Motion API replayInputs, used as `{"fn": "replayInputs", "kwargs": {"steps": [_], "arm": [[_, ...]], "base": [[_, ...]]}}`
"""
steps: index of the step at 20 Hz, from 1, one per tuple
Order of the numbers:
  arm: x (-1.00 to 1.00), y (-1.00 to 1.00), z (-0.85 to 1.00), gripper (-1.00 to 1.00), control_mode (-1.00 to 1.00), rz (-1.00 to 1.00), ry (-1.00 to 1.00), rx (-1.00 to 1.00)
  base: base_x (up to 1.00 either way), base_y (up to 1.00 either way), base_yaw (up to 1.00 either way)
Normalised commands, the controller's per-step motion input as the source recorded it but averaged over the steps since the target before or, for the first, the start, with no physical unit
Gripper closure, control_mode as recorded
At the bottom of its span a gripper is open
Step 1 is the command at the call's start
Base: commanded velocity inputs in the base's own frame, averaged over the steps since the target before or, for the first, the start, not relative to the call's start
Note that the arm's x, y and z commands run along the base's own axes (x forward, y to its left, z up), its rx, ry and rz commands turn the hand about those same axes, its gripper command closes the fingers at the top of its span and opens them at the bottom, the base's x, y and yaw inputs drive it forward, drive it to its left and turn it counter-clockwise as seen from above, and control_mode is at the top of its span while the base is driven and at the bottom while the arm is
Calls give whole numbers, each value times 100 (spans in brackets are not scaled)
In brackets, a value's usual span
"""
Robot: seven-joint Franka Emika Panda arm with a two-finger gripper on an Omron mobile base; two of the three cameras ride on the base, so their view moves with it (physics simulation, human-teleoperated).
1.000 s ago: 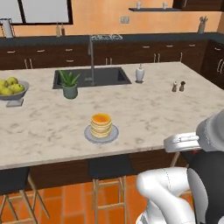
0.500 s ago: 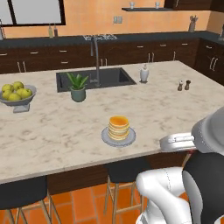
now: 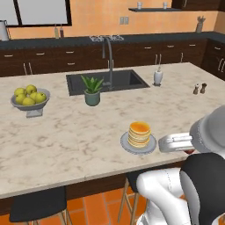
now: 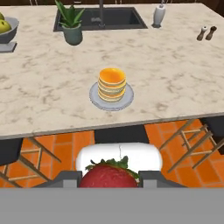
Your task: Take the strawberry from the fridge and place it on top of the pancake, located on the dining counter.
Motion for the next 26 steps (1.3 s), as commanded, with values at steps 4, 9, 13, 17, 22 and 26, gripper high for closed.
{"fn": "replayInputs", "kwargs": {"steps": [4,9,13,17,22,26], "arm": [[0,0,0,100,100,0,0,0],[12,0,0,100,-100,0,0,0],[85,0,4,100,-100,0,13,0],[99,-22,0,100,-100,3,5,1],[100,-40,-3,100,-100,9,8,4],[100,-47,-44,100,-100,9,11,6]], "base": [[71,0,0],[52,0,0],[0,0,0],[0,0,0],[0,0,0],[0,0,0]]}}
